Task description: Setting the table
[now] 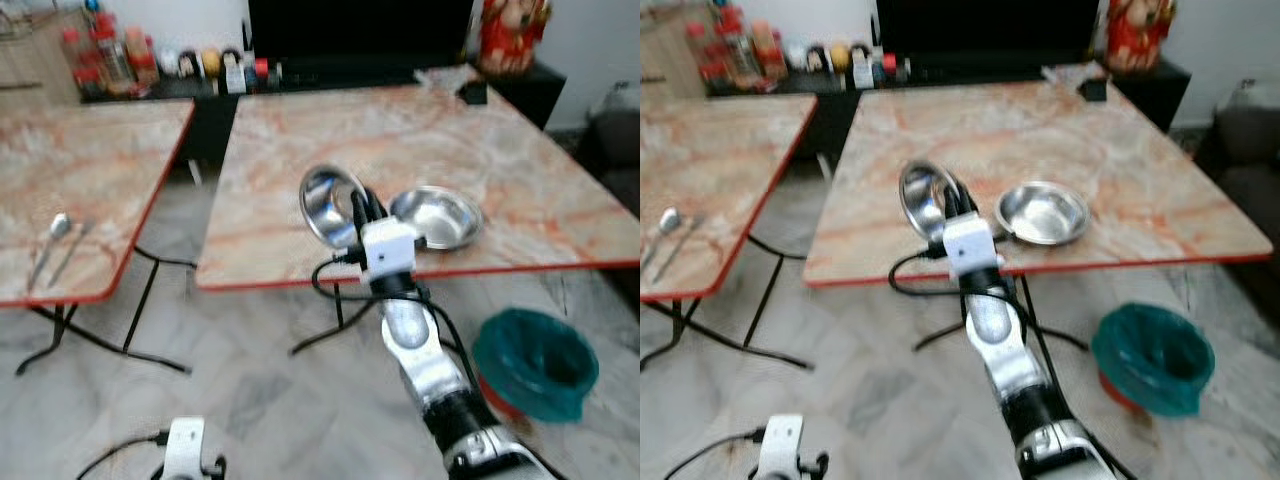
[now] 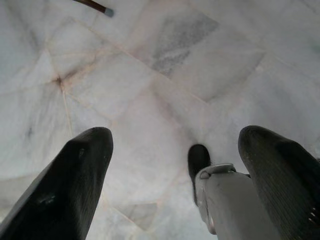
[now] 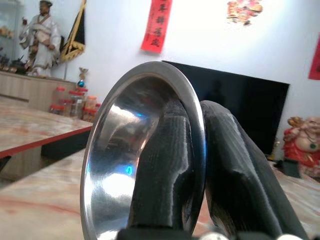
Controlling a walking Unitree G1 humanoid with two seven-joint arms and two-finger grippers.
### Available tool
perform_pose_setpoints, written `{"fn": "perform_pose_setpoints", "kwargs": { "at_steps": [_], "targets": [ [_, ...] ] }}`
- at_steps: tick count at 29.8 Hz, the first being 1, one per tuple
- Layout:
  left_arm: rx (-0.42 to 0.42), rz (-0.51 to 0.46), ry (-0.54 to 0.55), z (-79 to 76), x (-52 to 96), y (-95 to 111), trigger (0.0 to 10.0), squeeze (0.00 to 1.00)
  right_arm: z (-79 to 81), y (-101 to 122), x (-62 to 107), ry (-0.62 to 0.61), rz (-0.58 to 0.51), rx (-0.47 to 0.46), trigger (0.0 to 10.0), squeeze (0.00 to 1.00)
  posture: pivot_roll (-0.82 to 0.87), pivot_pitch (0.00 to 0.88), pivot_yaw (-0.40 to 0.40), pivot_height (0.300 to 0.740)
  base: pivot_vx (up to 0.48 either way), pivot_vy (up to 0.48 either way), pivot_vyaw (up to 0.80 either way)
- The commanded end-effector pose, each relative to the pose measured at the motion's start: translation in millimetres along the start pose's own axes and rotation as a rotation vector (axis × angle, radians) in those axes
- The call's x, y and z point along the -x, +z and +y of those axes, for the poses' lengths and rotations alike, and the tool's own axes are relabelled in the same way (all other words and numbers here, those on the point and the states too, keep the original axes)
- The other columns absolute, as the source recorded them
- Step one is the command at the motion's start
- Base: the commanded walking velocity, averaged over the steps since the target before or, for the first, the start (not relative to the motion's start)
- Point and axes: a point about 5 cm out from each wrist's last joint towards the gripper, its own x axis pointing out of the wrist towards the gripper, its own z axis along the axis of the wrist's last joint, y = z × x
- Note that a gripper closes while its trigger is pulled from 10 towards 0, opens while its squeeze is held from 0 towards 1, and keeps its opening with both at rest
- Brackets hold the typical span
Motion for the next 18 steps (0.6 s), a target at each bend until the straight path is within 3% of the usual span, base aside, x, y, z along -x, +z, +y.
{"fn": "perform_pose_setpoints", "kwargs": {
  "at_steps": [1,16,18],
  "targets": [
    [0.006,0.015,-0.009,-4.8,0.4,-3.1,10.0,0.0,-7.4,-0.3,-1.6,-0.032,0.001,0.001,10.0,0.0,0.0,0.0,0.063,0.736,0.0,0.0,0.0],
    [0.027,-0.005,-0.004,-4.3,0.2,-0.4,10.0,0.0,-7.0,-2.2,-2.4,-0.036,0.017,-0.006,10.0,0.0,0.0,0.0,0.06,0.736,0.0,0.0,0.0],
    [0.027,-0.005,-0.003,-4.1,0.1,-0.1,10.0,0.0,-6.2,-2.5,-2.8,-0.031,0.021,-0.008,10.0,0.0,-0.01,0.0,0.06,0.736,0.298,0.0,0.0]
  ]
}}
